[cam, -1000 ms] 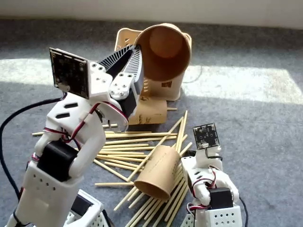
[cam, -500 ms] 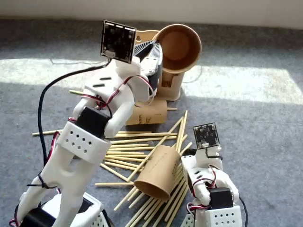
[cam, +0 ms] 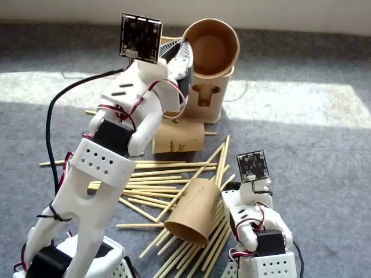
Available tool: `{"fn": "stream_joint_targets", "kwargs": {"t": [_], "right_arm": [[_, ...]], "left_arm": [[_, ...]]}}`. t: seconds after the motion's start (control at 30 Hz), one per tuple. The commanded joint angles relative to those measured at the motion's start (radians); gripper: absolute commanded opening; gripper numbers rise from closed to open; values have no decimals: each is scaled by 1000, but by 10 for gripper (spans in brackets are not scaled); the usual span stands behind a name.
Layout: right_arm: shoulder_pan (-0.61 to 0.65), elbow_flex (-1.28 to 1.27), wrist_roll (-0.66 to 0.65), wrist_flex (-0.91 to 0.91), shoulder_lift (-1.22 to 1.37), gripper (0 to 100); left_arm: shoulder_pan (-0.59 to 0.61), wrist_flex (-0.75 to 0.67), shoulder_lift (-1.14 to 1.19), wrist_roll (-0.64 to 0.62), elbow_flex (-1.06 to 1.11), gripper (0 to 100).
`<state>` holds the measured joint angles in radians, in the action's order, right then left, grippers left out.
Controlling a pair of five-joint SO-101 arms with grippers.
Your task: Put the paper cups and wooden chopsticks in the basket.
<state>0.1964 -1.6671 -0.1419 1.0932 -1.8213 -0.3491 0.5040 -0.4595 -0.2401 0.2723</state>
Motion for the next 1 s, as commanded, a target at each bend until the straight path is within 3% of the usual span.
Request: {"fn": "stream_joint_targets", "kwargs": {"t": [0.0,0.97], "right_arm": [[-19,-10,0,-27,-10,6],[-19,-10,0,-27,-10,6]], "left_arm": [[2,-8,-4,-66,-93,6],[48,-11,8,-81,-41,6]]}}
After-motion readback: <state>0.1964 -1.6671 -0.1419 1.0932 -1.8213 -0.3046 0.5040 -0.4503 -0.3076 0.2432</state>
